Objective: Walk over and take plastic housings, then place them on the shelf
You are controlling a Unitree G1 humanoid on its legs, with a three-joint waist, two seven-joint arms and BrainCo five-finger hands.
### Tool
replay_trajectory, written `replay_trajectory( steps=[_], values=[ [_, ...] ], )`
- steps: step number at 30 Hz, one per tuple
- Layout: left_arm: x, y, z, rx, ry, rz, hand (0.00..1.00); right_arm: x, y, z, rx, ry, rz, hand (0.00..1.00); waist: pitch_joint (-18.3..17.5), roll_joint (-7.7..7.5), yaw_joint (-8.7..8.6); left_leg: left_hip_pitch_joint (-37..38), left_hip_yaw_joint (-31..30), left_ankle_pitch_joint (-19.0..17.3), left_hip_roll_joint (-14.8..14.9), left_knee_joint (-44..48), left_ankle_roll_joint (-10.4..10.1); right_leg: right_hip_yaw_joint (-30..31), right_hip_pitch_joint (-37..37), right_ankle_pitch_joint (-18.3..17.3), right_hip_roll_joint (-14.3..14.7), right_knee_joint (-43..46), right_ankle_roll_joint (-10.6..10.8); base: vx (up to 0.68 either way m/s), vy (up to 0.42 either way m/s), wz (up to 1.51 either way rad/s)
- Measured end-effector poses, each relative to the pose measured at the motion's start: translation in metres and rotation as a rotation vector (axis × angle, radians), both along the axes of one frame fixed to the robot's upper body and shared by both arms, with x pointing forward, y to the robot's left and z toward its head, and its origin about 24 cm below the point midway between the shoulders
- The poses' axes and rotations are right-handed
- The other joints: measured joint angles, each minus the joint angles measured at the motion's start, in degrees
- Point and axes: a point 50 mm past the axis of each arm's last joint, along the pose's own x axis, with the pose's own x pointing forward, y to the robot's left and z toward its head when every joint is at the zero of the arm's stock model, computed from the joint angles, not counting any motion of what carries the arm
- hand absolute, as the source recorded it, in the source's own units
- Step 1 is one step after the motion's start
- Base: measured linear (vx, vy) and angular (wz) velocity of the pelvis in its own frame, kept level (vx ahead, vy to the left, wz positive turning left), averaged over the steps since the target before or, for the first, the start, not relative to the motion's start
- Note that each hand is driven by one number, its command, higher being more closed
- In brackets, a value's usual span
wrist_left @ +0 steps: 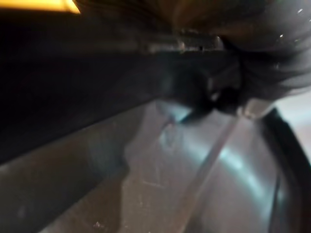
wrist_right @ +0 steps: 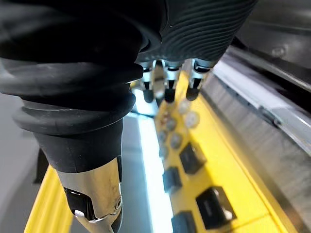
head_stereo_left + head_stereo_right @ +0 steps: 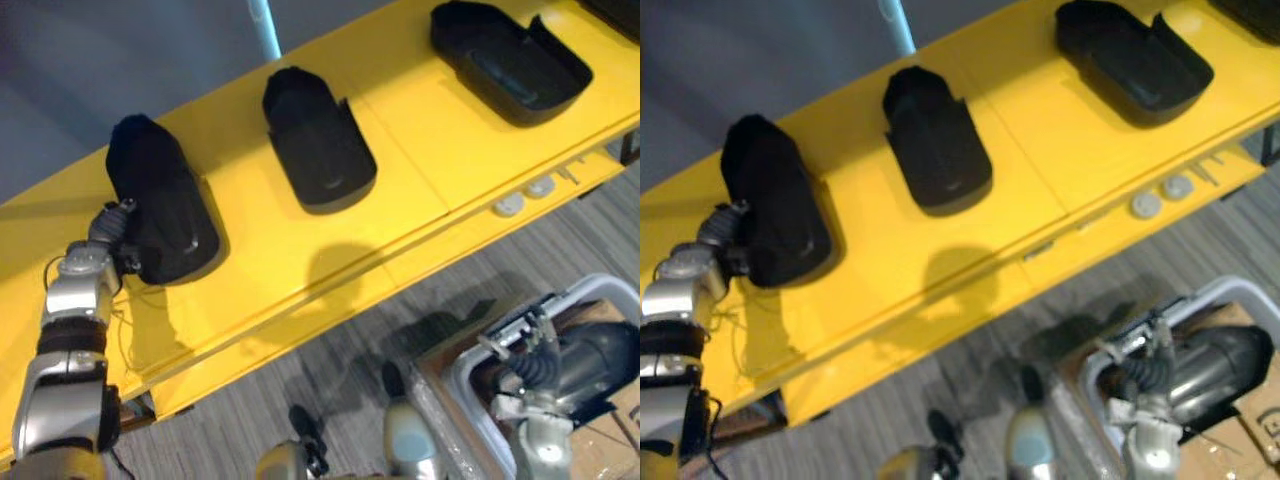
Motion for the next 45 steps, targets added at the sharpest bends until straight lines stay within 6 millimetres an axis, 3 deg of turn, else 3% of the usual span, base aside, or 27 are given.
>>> replay_trajectory(
  steps=[5,12,17,26,27,45],
  values=[
    [0.002,0.007,0.011,0.031,0.007,0.004,1.00,0.001,0.005,-0.008,0.018,0.024,-0.003,0.00,0.7,-0.98,0.05,-0.2,-0.5,0.0,0.0,-0.1,0.0,-0.4,-0.2,0.0,-0.1,0.4,0.0,-0.01,0.000,0.05],
    [0.001,0.010,0.014,0.023,0.044,-0.052,1.00,0.000,0.006,-0.012,0.025,0.031,0.002,0.00,0.8,-1.07,0.51,-0.3,-0.9,-0.1,0.2,0.0,0.0,-1.0,0.0,-0.1,-0.2,0.7,0.0,0.00,0.000,0.03],
    [0.003,0.005,0.014,0.036,0.068,-0.111,1.00,0.001,0.011,-0.014,0.031,0.040,0.021,0.00,0.8,-1.07,0.50,-1.2,-3.6,-0.2,0.2,1.1,0.2,-3.3,0.1,-1.5,-0.8,2.7,-0.1,-0.01,0.001,0.24],
    [0.007,-0.009,0.020,0.067,0.077,-0.198,1.00,0.002,0.014,-0.022,0.042,0.072,0.031,0.00,1.0,-1.27,2.13,-2.2,-5.9,-0.2,-0.3,1.3,0.2,-5.4,-0.5,-3.2,-1.7,5.3,0.0,-0.01,-0.001,0.14],
    [0.007,-0.010,0.021,0.070,0.076,-0.203,0.00,0.003,0.014,-0.021,0.041,0.069,0.032,0.00,1.0,-1.27,2.11,-2.2,-6.1,-0.2,-0.4,1.3,0.2,-5.5,-0.5,-3.4,-1.8,5.4,0.1,0.02,0.001,0.07],
    [0.009,-0.012,0.024,-0.019,-0.020,-0.127,0.00,0.003,0.024,-0.028,0.052,0.076,0.062,0.00,0.9,-1.46,2.04,0.0,-5.1,-0.2,-0.2,0.1,0.2,-5.1,1.0,-3.7,-1.4,5.0,0.0,0.01,0.000,-0.01]
  ],
)
